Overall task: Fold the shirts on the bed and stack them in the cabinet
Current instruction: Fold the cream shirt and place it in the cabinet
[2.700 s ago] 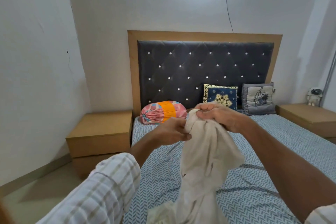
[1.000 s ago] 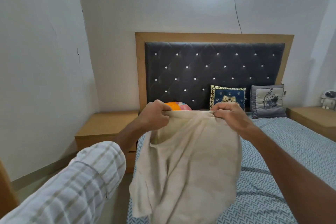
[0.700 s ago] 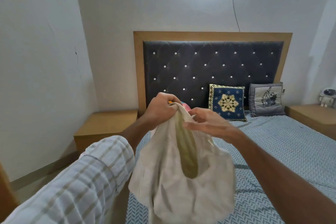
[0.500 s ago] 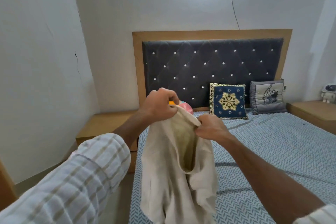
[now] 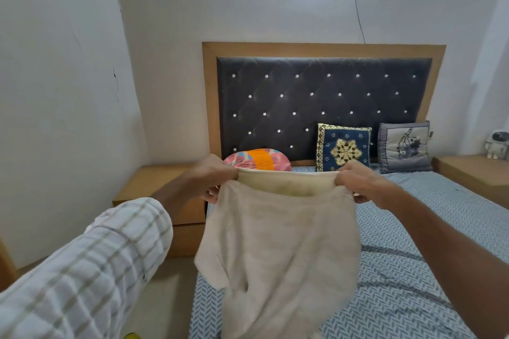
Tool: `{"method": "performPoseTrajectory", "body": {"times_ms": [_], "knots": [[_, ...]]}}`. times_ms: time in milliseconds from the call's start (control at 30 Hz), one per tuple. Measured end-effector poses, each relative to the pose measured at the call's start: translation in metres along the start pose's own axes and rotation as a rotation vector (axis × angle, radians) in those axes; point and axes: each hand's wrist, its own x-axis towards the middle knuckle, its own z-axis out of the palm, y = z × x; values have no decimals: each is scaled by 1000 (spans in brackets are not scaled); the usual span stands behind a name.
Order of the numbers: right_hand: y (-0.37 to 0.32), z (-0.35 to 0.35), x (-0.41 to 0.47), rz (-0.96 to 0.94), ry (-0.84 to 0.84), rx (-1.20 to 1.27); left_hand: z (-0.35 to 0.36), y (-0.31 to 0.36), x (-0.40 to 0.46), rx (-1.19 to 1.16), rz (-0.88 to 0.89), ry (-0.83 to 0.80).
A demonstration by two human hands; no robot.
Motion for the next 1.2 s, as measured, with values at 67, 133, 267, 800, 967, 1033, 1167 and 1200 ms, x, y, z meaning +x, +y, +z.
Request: {"method": "performPoseTrajectory", "body": {"times_ms": [67,133,267,800,967,1033,1167,1200], "knots": [[1,-4,-3,44,-77,10,-4,-6,4,210,40,210],[1,-6,-6,59,-180,52,-3,-4,4,-5,31,166],[0,-17,-11,4,-376,333,-3,8,3,-622,-80,1],[15,-41,-16,-282,31,155,12,18,4,-773,-78,-74],[18,-55,-25,-307,-62,23,16,13,11,-363,286,-108],[22,-62,-27,-246,-153,-82,11,10,10,-162,368,-206],[29,-72,-32,-193,34,-176,10,8,9,268,471,-39],[29,-75,-34,-195,88,-181,12,10,7,276,465,49]]}}
